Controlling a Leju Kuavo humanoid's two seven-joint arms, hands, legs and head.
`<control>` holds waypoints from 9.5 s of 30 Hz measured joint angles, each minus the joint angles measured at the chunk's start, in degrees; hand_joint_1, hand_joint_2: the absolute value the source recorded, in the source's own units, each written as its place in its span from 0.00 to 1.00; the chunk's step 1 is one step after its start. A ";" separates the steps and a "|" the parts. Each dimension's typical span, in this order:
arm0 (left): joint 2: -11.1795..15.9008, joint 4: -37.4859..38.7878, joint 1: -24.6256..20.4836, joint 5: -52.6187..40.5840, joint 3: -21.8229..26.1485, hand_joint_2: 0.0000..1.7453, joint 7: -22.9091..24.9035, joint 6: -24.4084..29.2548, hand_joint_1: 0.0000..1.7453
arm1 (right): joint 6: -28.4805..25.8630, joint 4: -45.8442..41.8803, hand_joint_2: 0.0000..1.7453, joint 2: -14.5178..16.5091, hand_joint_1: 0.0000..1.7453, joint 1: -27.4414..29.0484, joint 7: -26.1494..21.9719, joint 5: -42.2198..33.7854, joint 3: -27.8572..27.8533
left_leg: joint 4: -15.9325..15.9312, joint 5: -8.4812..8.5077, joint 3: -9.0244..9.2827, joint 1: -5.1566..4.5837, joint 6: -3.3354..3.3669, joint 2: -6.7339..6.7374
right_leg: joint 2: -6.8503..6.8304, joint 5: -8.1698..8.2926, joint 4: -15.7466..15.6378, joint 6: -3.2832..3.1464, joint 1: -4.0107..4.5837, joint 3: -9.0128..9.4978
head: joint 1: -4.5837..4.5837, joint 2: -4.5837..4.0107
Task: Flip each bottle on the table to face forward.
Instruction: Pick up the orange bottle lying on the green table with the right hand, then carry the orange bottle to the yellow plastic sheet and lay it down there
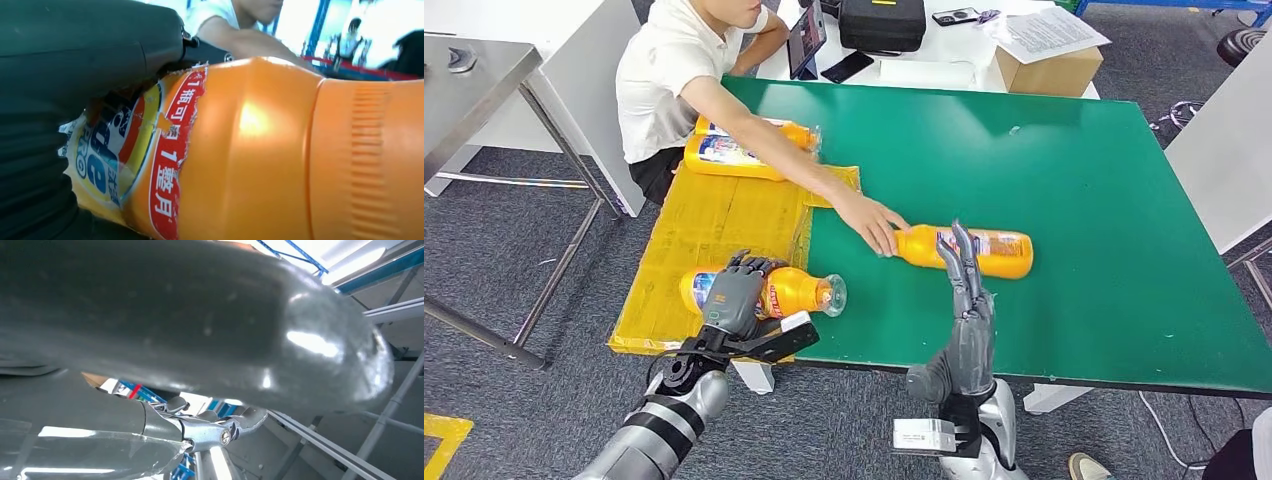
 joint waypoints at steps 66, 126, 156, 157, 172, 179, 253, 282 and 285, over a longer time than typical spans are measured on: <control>-6.28 -12.61 5.31 67.64 3.05 1.00 -10.45 -20.55 0.00 | 0.01 4.15 0.25 -0.20 0.00 -0.64 -0.02 -0.84 2.81 | 0.00 0.02 0.06 0.01 -0.03 -0.02 | -0.01 0.00 0.05 0.00 0.01 0.03 | -0.02 0.00; -3.79 -34.19 23.21 58.89 -9.27 1.00 -13.79 -17.54 0.00 | 6.46 50.36 1.00 -10.23 0.00 -16.80 13.89 20.75 -21.35 | 0.01 0.01 0.02 -0.11 0.04 -0.13 | -0.05 0.01 0.01 0.04 -0.10 0.05 | -0.03 0.00; -4.02 -33.15 21.82 59.62 -10.70 1.00 -10.58 -21.02 0.00 | 17.45 59.83 1.00 -10.86 0.29 -25.75 26.89 24.92 -15.42 | 0.02 0.04 0.29 -0.11 0.08 -0.05 | -0.02 0.06 0.00 0.07 -0.10 0.27 | -0.02 0.00; -4.02 -33.15 21.81 59.55 -10.72 1.00 -10.52 -21.14 0.00 | 18.16 60.09 1.00 -10.85 0.54 -26.08 26.92 24.92 -15.16 | 0.02 0.04 0.30 -0.12 0.08 -0.04 | -0.02 0.06 -0.01 0.07 -0.10 0.28 | -0.02 0.00; -4.02 -32.94 21.44 60.01 -10.90 1.00 -10.16 -22.57 0.00 | 27.12 62.06 1.00 -11.32 1.00 -28.47 21.43 19.57 -13.88 | 0.02 -0.02 0.81 -0.08 0.04 0.13 | 0.04 0.06 -0.04 0.05 -0.06 0.62 | -0.02 0.00; -4.02 -32.86 21.34 60.38 -10.90 1.00 -10.15 -22.72 0.00 | 30.51 62.06 1.00 -11.60 1.00 -28.45 18.48 15.03 -14.21 | 0.01 -0.06 1.02 -0.06 0.01 0.15 | 0.13 0.06 -0.06 0.04 -0.04 0.78 | -0.01 0.00; -3.37 -31.99 20.26 74.81 -7.79 1.00 -11.39 -18.21 0.00 | 34.80 30.23 1.00 4.05 1.00 -5.84 12.66 -18.62 -2.11 | 0.00 -0.01 0.05 -0.03 0.00 0.00 | 0.03 0.01 0.02 0.03 -0.03 0.02 | -0.01 0.00; -3.23 -22.74 14.08 78.86 -6.40 1.00 -7.53 -23.42 1.00 | 28.42 35.26 1.00 6.15 1.00 -10.95 11.76 -9.38 6.19 | 0.00 0.01 0.04 -0.03 -0.01 0.01 | 0.03 0.01 0.04 0.02 -0.03 0.01 | 0.00 0.00; -3.21 -22.57 13.90 82.30 -5.61 1.00 -7.61 -25.70 1.00 | 28.29 35.35 1.00 6.15 0.76 -11.30 10.84 -10.69 7.25 | 0.00 0.01 0.04 -0.03 -0.01 0.01 | 0.03 0.01 0.04 0.02 -0.03 0.01 | 0.01 0.00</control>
